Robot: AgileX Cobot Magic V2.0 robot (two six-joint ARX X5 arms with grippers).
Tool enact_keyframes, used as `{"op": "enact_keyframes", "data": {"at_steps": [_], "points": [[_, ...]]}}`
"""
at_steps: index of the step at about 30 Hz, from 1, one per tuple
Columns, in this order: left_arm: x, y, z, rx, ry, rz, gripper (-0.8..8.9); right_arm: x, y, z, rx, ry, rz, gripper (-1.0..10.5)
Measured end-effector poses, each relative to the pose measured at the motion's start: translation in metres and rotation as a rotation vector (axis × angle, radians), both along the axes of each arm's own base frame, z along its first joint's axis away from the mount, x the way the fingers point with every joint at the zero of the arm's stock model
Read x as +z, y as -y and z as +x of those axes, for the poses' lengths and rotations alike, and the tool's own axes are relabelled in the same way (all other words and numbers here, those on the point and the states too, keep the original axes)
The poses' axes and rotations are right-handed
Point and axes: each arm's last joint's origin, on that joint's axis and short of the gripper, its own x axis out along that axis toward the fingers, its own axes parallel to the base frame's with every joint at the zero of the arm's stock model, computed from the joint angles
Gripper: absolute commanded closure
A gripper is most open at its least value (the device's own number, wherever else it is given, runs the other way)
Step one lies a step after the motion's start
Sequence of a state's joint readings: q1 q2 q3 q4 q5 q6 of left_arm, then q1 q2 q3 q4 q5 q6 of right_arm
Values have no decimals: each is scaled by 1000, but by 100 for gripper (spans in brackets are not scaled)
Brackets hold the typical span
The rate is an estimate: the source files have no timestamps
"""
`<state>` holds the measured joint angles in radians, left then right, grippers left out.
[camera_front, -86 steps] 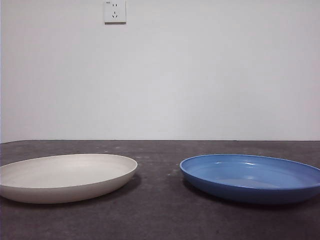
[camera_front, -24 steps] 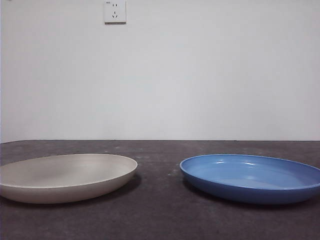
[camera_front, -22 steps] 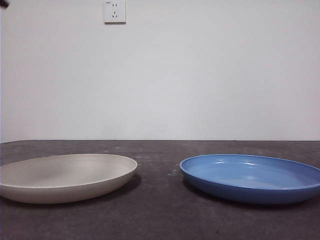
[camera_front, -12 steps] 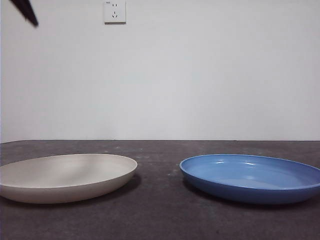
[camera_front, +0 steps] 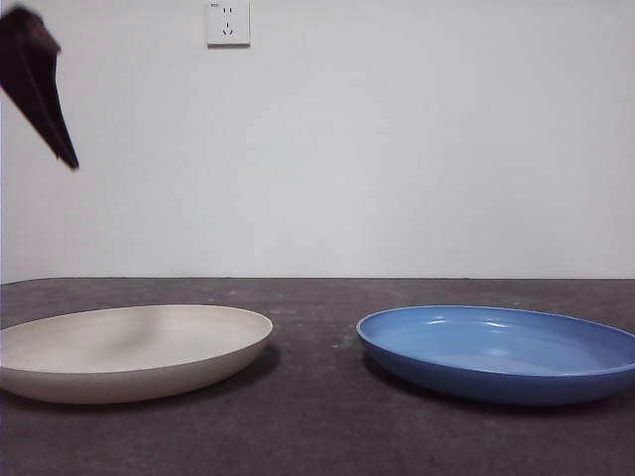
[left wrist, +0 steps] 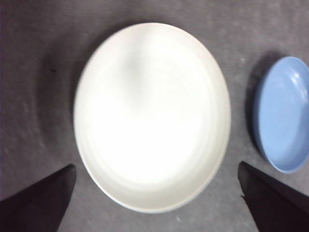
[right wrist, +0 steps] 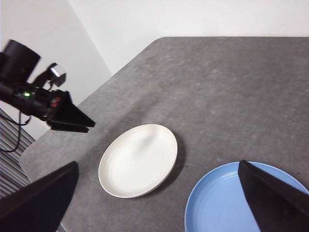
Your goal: Pick up the white plate, put it on the blue plate, put it on desk
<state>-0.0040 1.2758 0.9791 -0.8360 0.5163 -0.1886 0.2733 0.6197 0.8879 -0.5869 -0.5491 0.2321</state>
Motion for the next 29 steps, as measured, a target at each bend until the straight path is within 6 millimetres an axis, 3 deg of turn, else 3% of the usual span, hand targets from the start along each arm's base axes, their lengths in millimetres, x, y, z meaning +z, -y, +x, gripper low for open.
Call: {"op": "enact_keyframes", "data": {"at_steps": [16,29], "points": [[-63,-5,45,-19,-159,-58,155,0,0,0,0,0,0,330],[-82,-5,56,-18,-185,-58,230,0,0,0,-4,0,-1,331]]}}
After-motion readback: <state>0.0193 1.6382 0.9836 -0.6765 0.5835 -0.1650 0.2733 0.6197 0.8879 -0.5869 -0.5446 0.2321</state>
